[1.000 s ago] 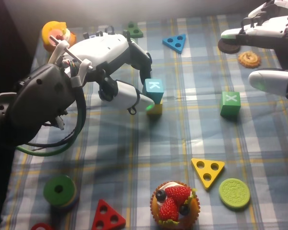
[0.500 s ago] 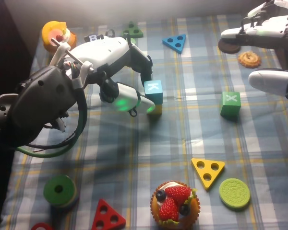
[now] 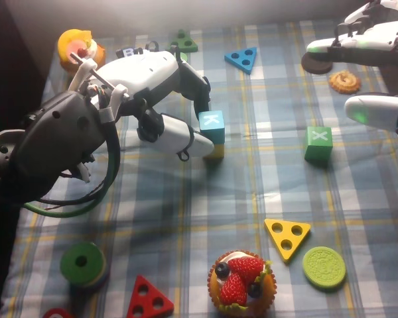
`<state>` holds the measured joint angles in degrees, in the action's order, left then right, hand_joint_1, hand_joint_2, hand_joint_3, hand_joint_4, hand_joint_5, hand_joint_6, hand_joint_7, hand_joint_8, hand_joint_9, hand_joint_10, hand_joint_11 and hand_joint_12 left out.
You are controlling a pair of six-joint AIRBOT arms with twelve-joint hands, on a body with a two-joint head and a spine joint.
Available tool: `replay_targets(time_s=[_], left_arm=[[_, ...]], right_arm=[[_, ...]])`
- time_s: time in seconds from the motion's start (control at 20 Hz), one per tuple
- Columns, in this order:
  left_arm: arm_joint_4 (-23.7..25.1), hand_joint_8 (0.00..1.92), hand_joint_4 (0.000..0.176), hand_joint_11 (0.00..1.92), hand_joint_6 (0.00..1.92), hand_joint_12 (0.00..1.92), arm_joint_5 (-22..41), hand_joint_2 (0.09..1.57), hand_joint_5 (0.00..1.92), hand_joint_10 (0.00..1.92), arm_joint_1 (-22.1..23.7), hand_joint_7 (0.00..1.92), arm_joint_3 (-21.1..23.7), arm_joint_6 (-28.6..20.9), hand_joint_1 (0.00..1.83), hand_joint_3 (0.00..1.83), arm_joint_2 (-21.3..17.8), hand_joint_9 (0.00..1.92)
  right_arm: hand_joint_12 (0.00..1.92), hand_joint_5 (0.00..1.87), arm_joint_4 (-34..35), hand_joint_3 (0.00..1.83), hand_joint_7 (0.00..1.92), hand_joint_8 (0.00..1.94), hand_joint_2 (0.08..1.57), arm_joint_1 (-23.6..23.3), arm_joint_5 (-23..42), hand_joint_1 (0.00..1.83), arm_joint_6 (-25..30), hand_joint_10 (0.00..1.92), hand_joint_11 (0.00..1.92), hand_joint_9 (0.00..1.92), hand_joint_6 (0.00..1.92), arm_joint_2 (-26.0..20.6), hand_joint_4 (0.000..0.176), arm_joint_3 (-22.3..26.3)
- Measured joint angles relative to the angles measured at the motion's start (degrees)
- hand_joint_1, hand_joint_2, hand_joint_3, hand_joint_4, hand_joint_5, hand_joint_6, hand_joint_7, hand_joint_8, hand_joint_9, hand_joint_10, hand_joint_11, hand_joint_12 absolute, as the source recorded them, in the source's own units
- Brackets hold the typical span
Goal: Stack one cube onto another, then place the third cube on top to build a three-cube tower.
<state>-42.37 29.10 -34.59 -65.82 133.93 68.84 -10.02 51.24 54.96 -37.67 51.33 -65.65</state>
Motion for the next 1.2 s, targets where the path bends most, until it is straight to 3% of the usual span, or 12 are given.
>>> replay_targets(time_s=[0.05,0.1,0.35,0.6,0.7,0.75,0.85,0.9,1.1,1.2], left_arm=[[0.0,0.01,0.176,0.0,0.12,0.57,-0.02,1.01,0.83,0.0,0.0,0.64,0.0,0.0,0.95,0.0,0.0,0.47],[0.07,0.0,0.176,0.0,0.04,0.58,-0.02,1.0,0.84,0.0,0.0,0.64,0.0,0.07,0.94,0.0,0.0,0.46],[0.07,0.0,0.176,0.0,0.0,0.6,-0.13,1.0,0.83,0.0,0.0,0.63,0.0,0.09,0.91,0.0,0.0,0.45],[0.28,0.0,0.176,0.0,0.0,0.49,0.68,1.01,0.75,0.0,-0.72,0.61,1.01,0.09,0.85,0.0,-0.39,0.42],[1.57,0.0,0.176,0.0,0.0,0.37,1.31,1.01,0.56,0.0,-1.57,0.5,2.97,-0.96,0.76,0.0,-1.66,0.37],[3.08,0.0,0.176,0.0,0.0,0.36,1.9,0.97,0.37,0.0,-2.16,0.4,4.13,-3.32,0.74,0.0,-2.69,0.33],[6.01,0.0,0.176,0.0,0.0,0.04,4.46,0.95,0.12,0.0,-3.1,0.27,6.75,-8.31,0.65,0.0,-5.64,0.2],[7.26,0.0,0.176,0.01,0.0,0.01,6.75,0.91,0.04,0.0,-3.63,0.17,8.09,-9.46,0.61,0.0,-7.08,0.14],[9.84,0.0,0.176,0.0,0.0,0.0,14.6,0.82,0.0,0.0,-5.11,0.0,12.83,-10.14,0.64,0.0,-10.99,0.04],[12.92,0.0,0.176,0.0,0.0,0.0,18.47,0.82,0.0,0.0,-6.82,0.0,15.3,-15.08,0.6,0.0,-13.35,0.0]], right_arm=[[0.78,0.34,0.0,0.0,0.58,0.0,1.38,0.0,0.0,0.08,0.02,0.0,0.02,0.54,0.0,0.0,0.0,0.0],[0.78,0.34,0.0,0.0,0.57,0.0,1.38,0.0,0.0,0.09,0.0,0.0,0.03,0.54,0.0,0.0,0.0,0.0],[0.74,0.34,-0.11,0.0,0.57,0.0,1.37,0.0,0.0,0.09,0.02,0.0,0.0,0.53,0.0,0.0,0.0,-0.04],[0.73,0.34,-0.11,0.0,0.55,0.0,1.36,0.0,0.02,0.13,0.0,0.0,0.01,0.53,0.0,0.0,0.0,-0.11],[0.67,0.31,-0.09,0.0,0.54,0.0,1.33,0.0,-0.02,0.18,0.0,0.0,0.0,0.5,0.0,0.0,0.0,-0.11],[0.65,0.27,-0.02,0.0,0.5,0.0,1.33,0.0,0.0,0.22,0.0,0.0,0.0,0.46,0.0,0.2,0.0,-0.11],[0.73,0.25,-0.07,0.0,0.44,0.0,1.28,0.0,-0.5,0.27,0.02,0.0,0.0,0.42,0.0,0.79,0.0,-0.11],[0.69,0.24,-0.13,0.0,0.42,0.0,1.25,0.0,-0.96,0.31,0.02,0.0,0.0,0.4,0.0,1.31,0.0,-0.44],[0.93,0.24,0.04,0.0,0.4,0.0,1.07,-0.17,-5.84,0.48,0.02,0.01,0.06,0.48,0.01,4.2,0.0,-2.73],[0.94,0.23,0.0,0.0,0.38,0.0,1.0,-1.11,-9.16,0.56,0.02,0.0,0.1,0.46,0.0,6.23,0.014,-4.44]])
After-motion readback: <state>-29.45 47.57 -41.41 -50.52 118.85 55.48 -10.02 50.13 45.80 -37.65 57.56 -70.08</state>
